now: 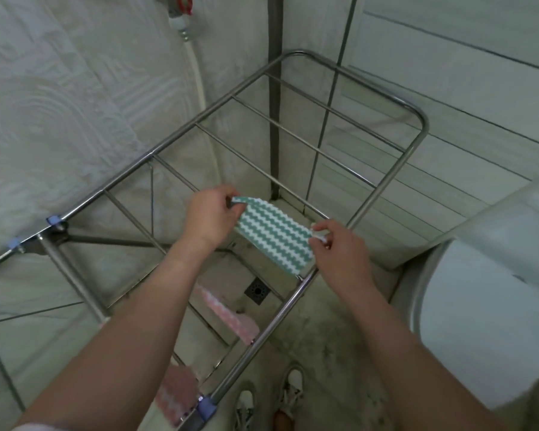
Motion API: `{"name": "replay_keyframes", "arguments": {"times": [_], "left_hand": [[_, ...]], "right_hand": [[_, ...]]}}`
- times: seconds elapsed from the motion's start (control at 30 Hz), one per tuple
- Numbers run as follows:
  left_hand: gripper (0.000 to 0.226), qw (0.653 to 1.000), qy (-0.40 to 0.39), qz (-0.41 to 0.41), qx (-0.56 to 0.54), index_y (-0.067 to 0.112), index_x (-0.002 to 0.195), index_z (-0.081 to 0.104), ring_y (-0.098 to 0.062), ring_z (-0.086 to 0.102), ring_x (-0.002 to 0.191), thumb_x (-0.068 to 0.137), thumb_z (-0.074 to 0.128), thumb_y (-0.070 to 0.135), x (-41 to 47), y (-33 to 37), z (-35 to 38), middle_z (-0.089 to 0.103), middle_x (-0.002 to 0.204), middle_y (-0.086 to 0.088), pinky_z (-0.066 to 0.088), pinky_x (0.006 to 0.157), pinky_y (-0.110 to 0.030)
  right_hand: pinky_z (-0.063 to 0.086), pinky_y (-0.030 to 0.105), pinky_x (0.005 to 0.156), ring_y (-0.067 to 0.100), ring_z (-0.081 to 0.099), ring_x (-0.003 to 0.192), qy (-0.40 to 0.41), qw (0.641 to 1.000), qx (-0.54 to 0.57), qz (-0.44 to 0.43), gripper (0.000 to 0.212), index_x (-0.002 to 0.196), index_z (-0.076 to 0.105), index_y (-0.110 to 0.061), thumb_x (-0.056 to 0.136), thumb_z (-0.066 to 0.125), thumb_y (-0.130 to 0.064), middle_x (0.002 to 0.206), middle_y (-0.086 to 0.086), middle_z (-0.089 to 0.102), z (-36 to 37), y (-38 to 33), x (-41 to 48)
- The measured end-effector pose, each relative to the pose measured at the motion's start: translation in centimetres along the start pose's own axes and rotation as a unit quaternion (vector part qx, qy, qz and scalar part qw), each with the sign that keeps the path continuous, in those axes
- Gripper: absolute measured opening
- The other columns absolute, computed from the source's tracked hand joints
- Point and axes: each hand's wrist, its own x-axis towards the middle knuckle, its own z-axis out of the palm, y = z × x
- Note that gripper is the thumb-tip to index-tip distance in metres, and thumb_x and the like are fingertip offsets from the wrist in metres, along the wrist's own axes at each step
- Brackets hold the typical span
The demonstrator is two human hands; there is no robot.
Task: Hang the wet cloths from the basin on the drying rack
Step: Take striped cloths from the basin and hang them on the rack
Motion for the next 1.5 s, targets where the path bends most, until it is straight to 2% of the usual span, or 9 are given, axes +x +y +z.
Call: {"name": "replay_keyframes", "arguments": {"times": [0.27,0.37,0.47,0.63,0.8,0.97,1.17,1.37,1.5], "left_hand": [[0.028,0.998,-0.057,-0.012,0.011,0.014,0.114,0.062,-0.024,0.063,0.090,0.088,0.063,0.023,1.4,1.6,1.9,0.069,0.099,-0.008,0.043,0.073,-0.026],[0.045,0.996,-0.083,0.011,-0.004,0.022,0.128,0.055,-0.021,0.064,0.089,0.085,0.066,0.014,0.8,1.3,1.7,0.065,0.112,-0.005,0.045,0.081,-0.024],[0.035,0.998,-0.050,0.037,0.026,0.019,0.118,0.063,-0.025,0.060,0.092,0.084,0.067,0.015,-0.7,0.3,1.2,0.064,0.109,-0.008,0.044,0.082,-0.028],[0.036,0.985,-0.088,0.076,0.127,0.025,0.116,0.067,-0.031,0.045,0.120,0.084,0.064,0.043,-3.2,-2.3,1.5,0.058,0.130,-0.006,0.036,0.100,-0.038],[0.038,0.980,-0.076,0.098,0.157,0.028,0.119,0.064,-0.031,0.037,0.134,0.086,0.060,0.045,-3.8,-2.1,2.1,0.055,0.136,-0.006,0.033,0.109,-0.048],[0.039,0.968,-0.095,0.131,0.194,0.025,0.129,0.056,-0.029,0.035,0.136,0.092,0.054,0.038,-3.8,-2.2,2.2,0.049,0.140,-0.009,0.029,0.113,-0.044],[0.048,0.958,-0.100,0.164,0.213,0.027,0.133,0.051,-0.030,0.028,0.139,0.086,0.062,0.023,-3.9,-1.1,1.7,0.040,0.146,-0.008,0.022,0.114,-0.044],[0.029,0.959,-0.082,0.174,0.210,0.026,0.115,0.064,-0.024,0.046,0.124,0.086,0.060,0.026,-5.5,-0.2,2.8,0.059,0.123,-0.002,0.027,0.106,-0.040],[0.044,0.958,-0.127,0.134,0.221,0.030,0.133,0.050,-0.024,0.028,0.139,0.089,0.054,0.022,-5.8,0.6,2.9,0.043,0.144,-0.005,0.019,0.113,-0.045]], "right_hand": [[0.034,0.017,0.050,0.007,0.053,0.061,0.016,0.997,-0.068,-0.017,0.022,0.110,0.062,-0.018,0.088,0.064,-0.023,0.078,0.000,0.064,-0.5,2.3,2.3],[0.038,0.020,0.065,0.013,0.055,0.079,0.011,0.994,-0.109,-0.030,0.038,0.123,0.057,-0.022,0.086,0.067,-0.026,0.102,0.000,0.057,-1.1,2.4,2.0],[0.044,0.026,0.079,0.019,0.058,0.090,-0.012,0.995,-0.078,-0.061,0.031,0.117,0.062,-0.028,0.086,0.066,-0.030,0.114,-0.001,0.051,-1.4,1.8,1.2],[0.040,0.023,0.060,0.016,0.058,0.083,-0.178,0.969,-0.129,-0.111,0.031,0.106,0.072,-0.030,0.082,0.066,-0.048,0.087,-0.012,0.064,-0.6,0.2,-0.3],[0.048,0.031,0.073,0.017,0.052,0.085,-0.185,0.954,-0.190,-0.139,0.023,0.103,0.073,-0.030,0.088,0.061,-0.043,0.080,-0.007,0.070,0.0,0.3,-0.7],[0.051,0.036,0.077,0.019,0.051,0.084,-0.187,0.939,-0.246,-0.153,0.036,0.070,0.065,-0.019,0.095,0.050,-0.040,0.066,-0.004,0.059,-0.1,0.7,-0.9],[0.050,0.031,0.077,0.016,0.055,0.097,-0.145,0.957,-0.177,-0.180,0.034,0.113,0.069,-0.022,0.091,0.055,-0.044,0.103,-0.002,0.065,-0.4,1.1,-1.5],[0.043,0.031,0.070,0.018,0.049,0.088,-0.135,0.940,-0.235,-0.208,0.032,0.100,0.068,-0.019,0.100,0.039,-0.033,0.087,-0.002,0.061,0.4,1.9,-2.8],[0.044,0.030,0.080,0.018,0.048,0.101,-0.135,0.946,-0.219,-0.197,0.035,0.122,0.060,-0.021,0.101,0.035,-0.032,0.114,-0.002,0.060,0.5,2.5,-3.5]]}}
